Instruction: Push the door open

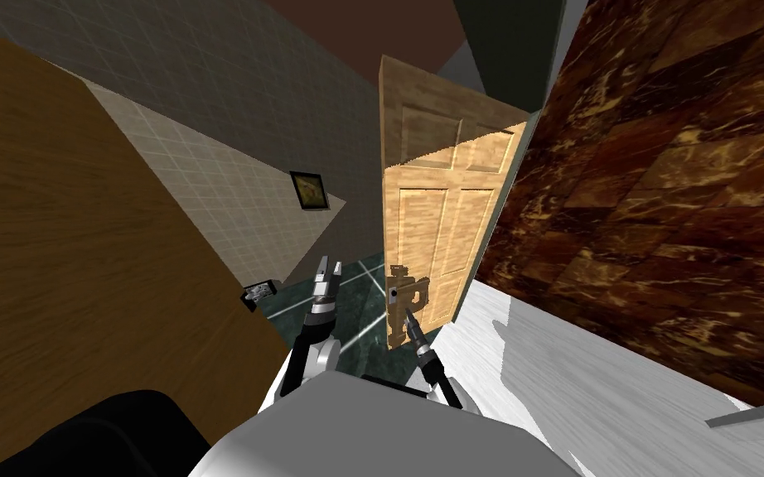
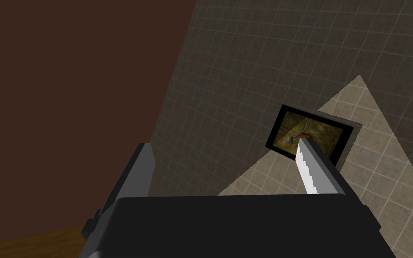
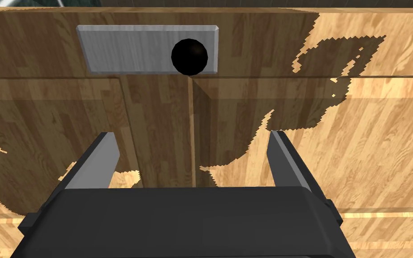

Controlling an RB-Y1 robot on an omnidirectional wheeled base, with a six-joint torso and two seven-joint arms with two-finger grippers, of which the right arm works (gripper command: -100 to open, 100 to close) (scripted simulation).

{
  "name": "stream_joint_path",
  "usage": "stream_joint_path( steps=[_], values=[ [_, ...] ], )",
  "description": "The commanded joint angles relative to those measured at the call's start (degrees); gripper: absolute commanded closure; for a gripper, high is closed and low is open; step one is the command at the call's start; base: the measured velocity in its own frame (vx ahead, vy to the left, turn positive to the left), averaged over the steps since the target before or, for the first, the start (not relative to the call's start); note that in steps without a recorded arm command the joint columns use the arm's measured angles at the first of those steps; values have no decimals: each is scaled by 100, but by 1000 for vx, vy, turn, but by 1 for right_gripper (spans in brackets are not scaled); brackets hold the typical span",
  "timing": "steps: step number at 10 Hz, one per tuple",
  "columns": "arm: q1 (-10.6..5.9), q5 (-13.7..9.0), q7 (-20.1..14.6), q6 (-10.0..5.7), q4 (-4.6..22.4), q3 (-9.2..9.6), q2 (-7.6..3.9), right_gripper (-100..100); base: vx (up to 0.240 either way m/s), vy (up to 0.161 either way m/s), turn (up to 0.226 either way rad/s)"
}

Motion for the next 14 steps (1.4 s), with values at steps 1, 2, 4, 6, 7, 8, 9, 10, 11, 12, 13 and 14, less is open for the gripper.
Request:
stream_joint_path(
  steps=[1, 2, 4, 6, 7, 8, 9, 10, 11, 12, 13, 14],
  values=[
    [-5, -4, 14, -18, 20, -19, 3, -100, 68, 35, 30],
    [-7, -5, 19, -24, 27, -25, 6, -100, 150, 86, 21],
    [-17, -11, 43, -54, 60, -57, 23, -100, 217, 115, 24],
    [-26, -18, 66, -84, 94, -89, 50, -100, 201, 113, 29],
    [-29, -20, 76, -96, 107, -101, 64, -100, 188, 130, 22],
    [-26, -18, 68, -85, 93, -93, 54, -100, 82, 54, -8],
    [-26, -18, 68, -85, 93, -93, 54, 100, -15, -9, -5],
    [-26, -18, 68, -85, 93, -93, 54, 100, -33, -21, 21],
    [-26, -18, 68, -85, 93, -93, 54, 100, -22, -17, 7],
    [-26, -18, 68, -85, 93, -93, 54, 100, -14, -9, -4],
    [-26, -18, 68, -85, 93, -93, 54, 100, -8, -3, -4],
    [-26, -18, 68, -85, 93, -93, 54, 100, 0, 0, 0]
  ],
)
